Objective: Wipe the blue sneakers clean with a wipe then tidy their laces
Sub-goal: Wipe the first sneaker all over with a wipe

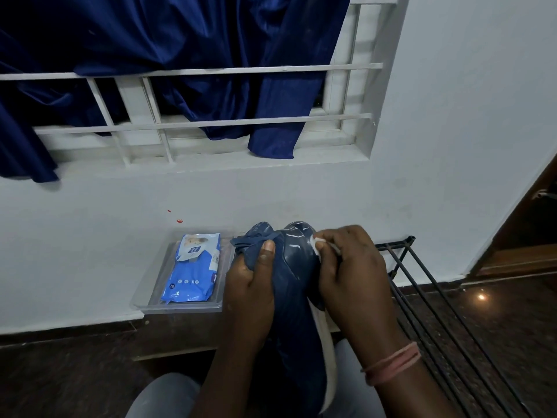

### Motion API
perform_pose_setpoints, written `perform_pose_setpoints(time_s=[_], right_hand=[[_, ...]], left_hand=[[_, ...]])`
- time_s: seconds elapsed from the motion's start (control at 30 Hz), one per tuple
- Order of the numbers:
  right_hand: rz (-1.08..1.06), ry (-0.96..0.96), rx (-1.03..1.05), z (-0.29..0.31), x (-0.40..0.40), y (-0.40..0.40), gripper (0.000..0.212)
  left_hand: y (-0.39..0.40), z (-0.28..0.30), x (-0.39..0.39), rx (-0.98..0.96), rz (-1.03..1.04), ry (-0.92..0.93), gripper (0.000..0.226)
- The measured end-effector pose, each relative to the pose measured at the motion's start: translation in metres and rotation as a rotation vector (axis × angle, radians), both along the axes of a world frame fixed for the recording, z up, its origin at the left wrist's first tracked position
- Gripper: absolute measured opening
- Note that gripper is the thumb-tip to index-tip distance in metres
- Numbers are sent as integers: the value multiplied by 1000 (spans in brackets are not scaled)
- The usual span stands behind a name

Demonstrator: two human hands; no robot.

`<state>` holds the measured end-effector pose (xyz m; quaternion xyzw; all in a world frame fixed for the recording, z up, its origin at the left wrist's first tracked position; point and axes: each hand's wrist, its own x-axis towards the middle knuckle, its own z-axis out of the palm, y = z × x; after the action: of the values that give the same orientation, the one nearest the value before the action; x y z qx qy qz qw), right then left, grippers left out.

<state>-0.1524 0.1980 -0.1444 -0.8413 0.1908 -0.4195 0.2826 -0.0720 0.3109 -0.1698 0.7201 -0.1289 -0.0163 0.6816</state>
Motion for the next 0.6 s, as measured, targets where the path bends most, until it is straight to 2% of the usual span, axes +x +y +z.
perform_pose_setpoints(time_s=[0.1,0.27,0.43,0.6], right_hand=[[8,14,-16,12,8,-6,17],[106,23,-83,3,-5,12,19],[80,-45,-43,4,-1,10,18],[51,-17,-77,11,2,7,19]], left_hand=[[0,2,-1,8,-19,-23,41],[4,7,-2,18,-36,-50,58],[4,10,-6,30,-58,-74,55],[3,12,-10,63,-88,-127,45]])
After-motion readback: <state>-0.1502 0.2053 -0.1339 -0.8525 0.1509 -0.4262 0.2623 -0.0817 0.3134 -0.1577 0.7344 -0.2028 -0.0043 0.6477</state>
